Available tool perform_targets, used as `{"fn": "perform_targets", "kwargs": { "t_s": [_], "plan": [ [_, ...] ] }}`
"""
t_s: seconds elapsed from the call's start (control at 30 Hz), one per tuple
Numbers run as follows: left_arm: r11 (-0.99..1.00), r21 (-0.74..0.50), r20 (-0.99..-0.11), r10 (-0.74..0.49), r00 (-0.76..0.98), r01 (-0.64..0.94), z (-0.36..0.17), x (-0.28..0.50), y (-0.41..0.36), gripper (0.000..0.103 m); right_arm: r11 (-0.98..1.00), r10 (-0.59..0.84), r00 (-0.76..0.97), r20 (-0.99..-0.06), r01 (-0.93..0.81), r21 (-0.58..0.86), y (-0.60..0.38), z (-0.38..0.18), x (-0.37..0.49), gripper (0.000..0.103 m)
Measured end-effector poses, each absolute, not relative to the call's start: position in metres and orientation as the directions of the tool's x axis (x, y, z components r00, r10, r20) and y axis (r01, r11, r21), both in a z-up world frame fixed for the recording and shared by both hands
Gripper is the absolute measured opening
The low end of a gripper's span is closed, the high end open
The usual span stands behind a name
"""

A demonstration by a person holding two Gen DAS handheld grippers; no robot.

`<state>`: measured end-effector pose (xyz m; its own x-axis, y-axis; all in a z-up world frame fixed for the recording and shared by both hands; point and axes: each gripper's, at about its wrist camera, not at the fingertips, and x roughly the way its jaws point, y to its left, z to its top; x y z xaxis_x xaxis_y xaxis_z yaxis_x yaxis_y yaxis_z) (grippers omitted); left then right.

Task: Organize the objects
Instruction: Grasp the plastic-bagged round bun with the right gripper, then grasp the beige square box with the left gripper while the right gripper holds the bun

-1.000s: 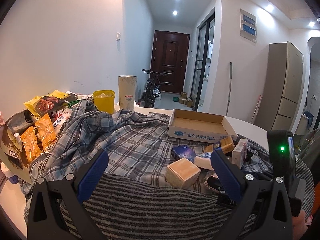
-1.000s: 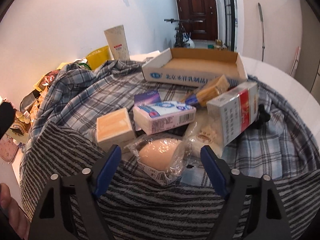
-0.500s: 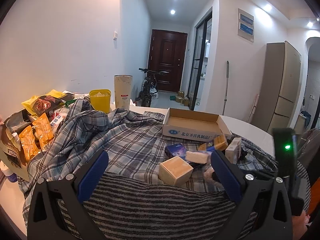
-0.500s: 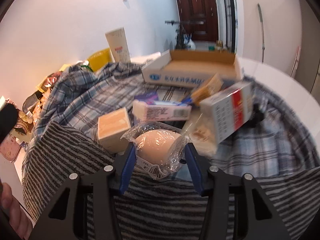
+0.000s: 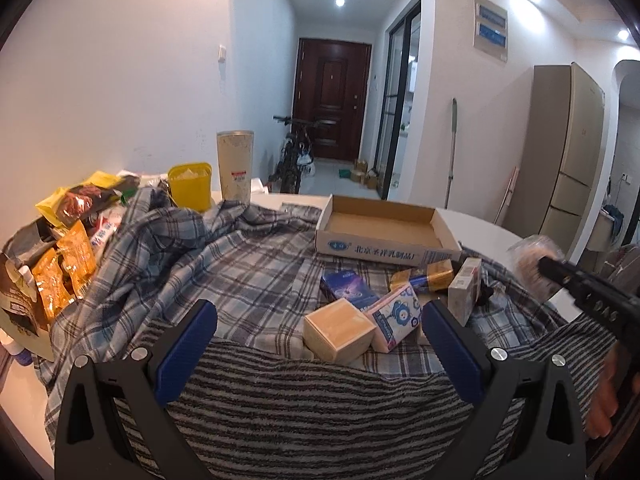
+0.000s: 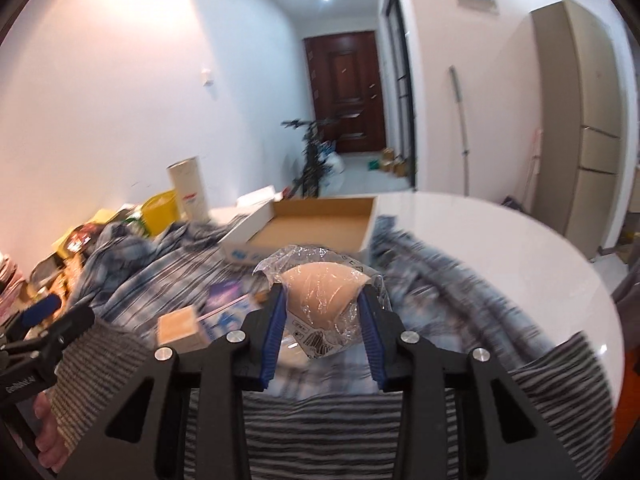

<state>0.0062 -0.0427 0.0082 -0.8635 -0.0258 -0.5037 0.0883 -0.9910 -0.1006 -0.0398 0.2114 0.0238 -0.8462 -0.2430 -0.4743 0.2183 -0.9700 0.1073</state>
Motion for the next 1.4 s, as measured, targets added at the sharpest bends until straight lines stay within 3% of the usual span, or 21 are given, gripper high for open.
{"fn": "perform_targets", "kwargs": {
  "t_s": [0.4, 0.67, 0.83, 1.0, 1.23, 1.4],
  "plan": [
    [-0.982, -0.158, -0.707, 0.04, -0.706, 0.102, -0.03, -0.064, -0.033, 0.103, -0.984, -0.177, -0.872, -0.457, 0.163, 0.071, 0.23, 0.016, -0.049, 0.035],
    [-0.978, -0.071, -0.747, -0.078, -0.66, 0.196, -0.046, -0.095, -0.032, 0.102, -0.989, -0.149, -0.877, -0.457, 0.135, 0.062, 0.24, 0.007, -0.056, 0.035],
    [-0.98, -0.082, -0.781, -0.05, -0.623, 0.182, -0.061, -0.104, -0.026, 0.093, -0.989, -0.15, -0.869, -0.472, 0.136, 0.064, 0.241, 0.001, -0.059, 0.035],
    [-0.981, -0.111, -0.801, -0.008, -0.599, 0.161, -0.071, -0.108, -0.022, 0.071, -0.986, -0.166, -0.856, -0.49, 0.139, 0.091, 0.244, -0.007, -0.061, 0.035],
    [-0.981, -0.119, -0.801, 0.004, -0.599, 0.152, -0.072, -0.105, -0.025, 0.064, -0.986, -0.165, -0.85, -0.501, 0.145, 0.079, 0.24, -0.011, -0.061, 0.035],
    [-0.984, -0.127, -0.755, 0.017, -0.655, 0.122, -0.057, -0.09, -0.028, 0.062, -0.987, -0.16, -0.851, -0.499, 0.14, 0.077, 0.241, -0.009, -0.06, 0.035]
  ]
}}
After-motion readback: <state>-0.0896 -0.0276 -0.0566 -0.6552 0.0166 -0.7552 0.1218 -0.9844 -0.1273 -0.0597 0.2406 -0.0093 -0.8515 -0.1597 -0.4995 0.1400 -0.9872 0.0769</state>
